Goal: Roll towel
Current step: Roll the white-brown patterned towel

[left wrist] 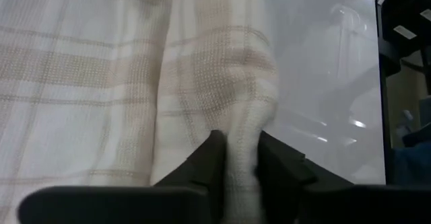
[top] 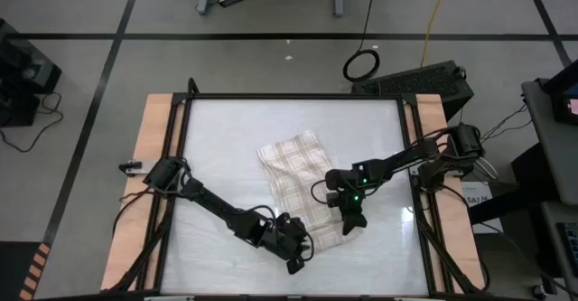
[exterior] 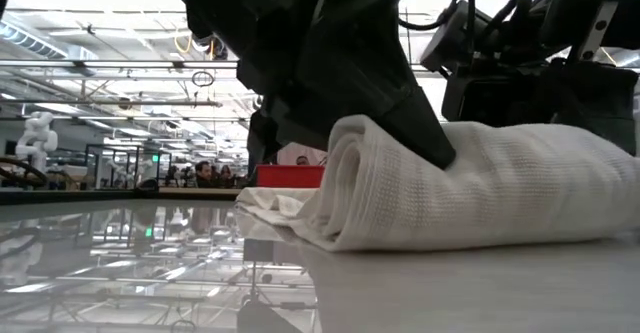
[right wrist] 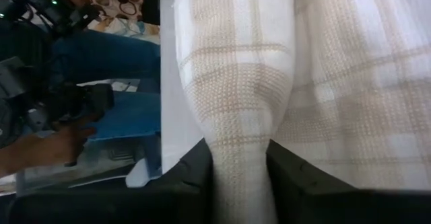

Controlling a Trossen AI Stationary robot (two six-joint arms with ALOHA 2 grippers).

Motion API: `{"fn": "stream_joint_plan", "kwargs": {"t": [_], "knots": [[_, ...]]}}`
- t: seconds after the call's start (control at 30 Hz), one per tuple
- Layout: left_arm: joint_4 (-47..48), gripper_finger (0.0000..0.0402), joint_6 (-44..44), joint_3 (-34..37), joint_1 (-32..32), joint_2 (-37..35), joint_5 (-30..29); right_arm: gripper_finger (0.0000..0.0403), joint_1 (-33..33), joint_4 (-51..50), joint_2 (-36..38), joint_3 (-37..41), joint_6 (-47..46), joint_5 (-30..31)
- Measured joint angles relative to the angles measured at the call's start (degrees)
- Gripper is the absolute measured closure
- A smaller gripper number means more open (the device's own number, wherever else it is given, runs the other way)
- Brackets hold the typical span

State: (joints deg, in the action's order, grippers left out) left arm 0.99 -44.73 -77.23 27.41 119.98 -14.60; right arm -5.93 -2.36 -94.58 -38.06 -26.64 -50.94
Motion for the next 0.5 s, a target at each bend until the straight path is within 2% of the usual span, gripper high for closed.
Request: {"fn": "stream_joint_plan", "kwargs": {"t": [0.2,0.3,0.5], "knots": [[0.0,0.0333,-0.2,0.0,-1.0,0.0,1.3,0.0232,-0.5,-2.1,4.0,0.0,2.3,4.1],[-0.1,0.0333,-1.1,0.0,-1.4,0.0,1.9,0.0187,-0.6,-6.5,8.1,0.0,5.3,7.2],[-0.5,0.0333,-1.5,0.0,-2.1,0.0,4.6,0.0121,-2.6,-20.1,19.4,0.0,11.3,18.7]]}}
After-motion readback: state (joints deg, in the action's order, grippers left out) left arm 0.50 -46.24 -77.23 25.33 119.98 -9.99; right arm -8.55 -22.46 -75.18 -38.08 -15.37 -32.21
